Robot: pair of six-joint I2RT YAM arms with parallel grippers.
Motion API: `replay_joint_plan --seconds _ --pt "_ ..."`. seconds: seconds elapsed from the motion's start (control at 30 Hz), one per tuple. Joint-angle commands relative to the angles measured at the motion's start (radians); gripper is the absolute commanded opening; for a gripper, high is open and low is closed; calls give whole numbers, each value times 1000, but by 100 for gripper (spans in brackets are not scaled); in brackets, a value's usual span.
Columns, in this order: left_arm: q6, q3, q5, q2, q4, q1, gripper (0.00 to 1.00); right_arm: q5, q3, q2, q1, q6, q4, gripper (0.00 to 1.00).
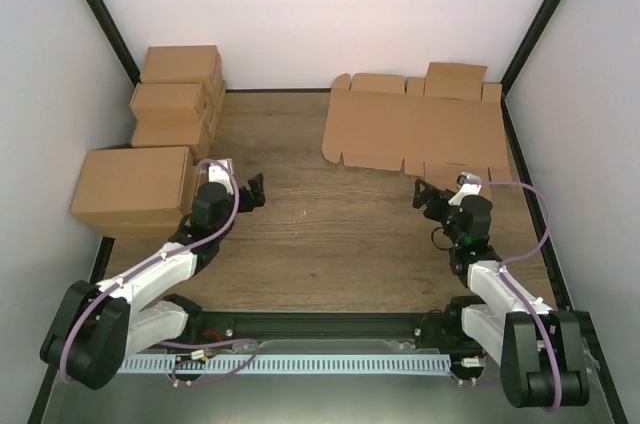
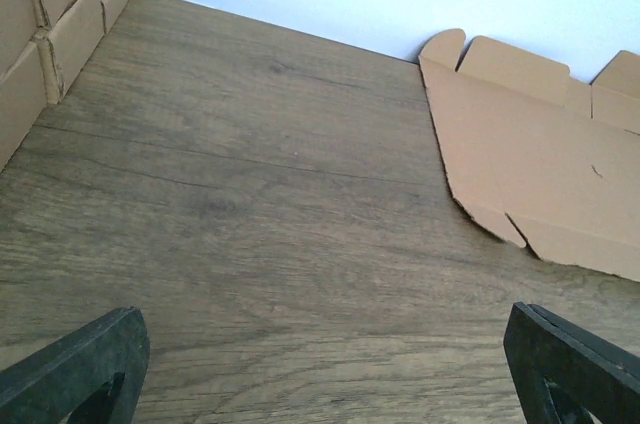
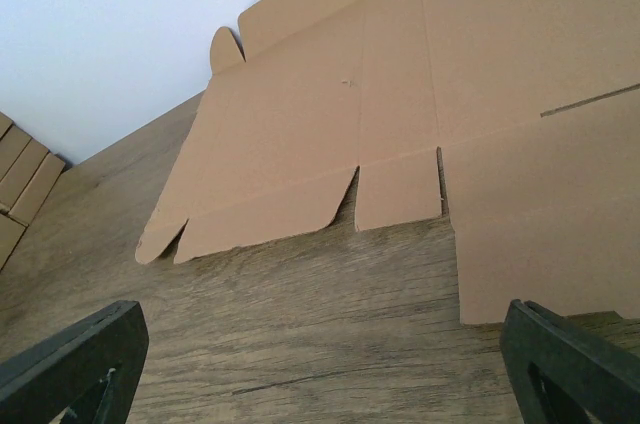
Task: Fold the paper box
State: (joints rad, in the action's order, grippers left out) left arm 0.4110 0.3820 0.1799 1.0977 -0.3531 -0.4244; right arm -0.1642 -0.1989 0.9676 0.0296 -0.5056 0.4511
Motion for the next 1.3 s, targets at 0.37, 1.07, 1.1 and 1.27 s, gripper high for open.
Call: replay_joint_plan --seconds 0.37,1.07,1.1,1.27 --pt "-18 17 -221 41 -125 -3 100 -210 -136 166 4 45 26 100" --pt "-19 21 -247 14 -91 -4 100 256 -812 641 312 242 -430 100" --pt "-17 21 -249 16 -93 -5 100 258 -887 700 312 277 -512 100" --pt "-16 24 -251 21 -89 -5 100 279 -1080 859 328 406 -643 100"
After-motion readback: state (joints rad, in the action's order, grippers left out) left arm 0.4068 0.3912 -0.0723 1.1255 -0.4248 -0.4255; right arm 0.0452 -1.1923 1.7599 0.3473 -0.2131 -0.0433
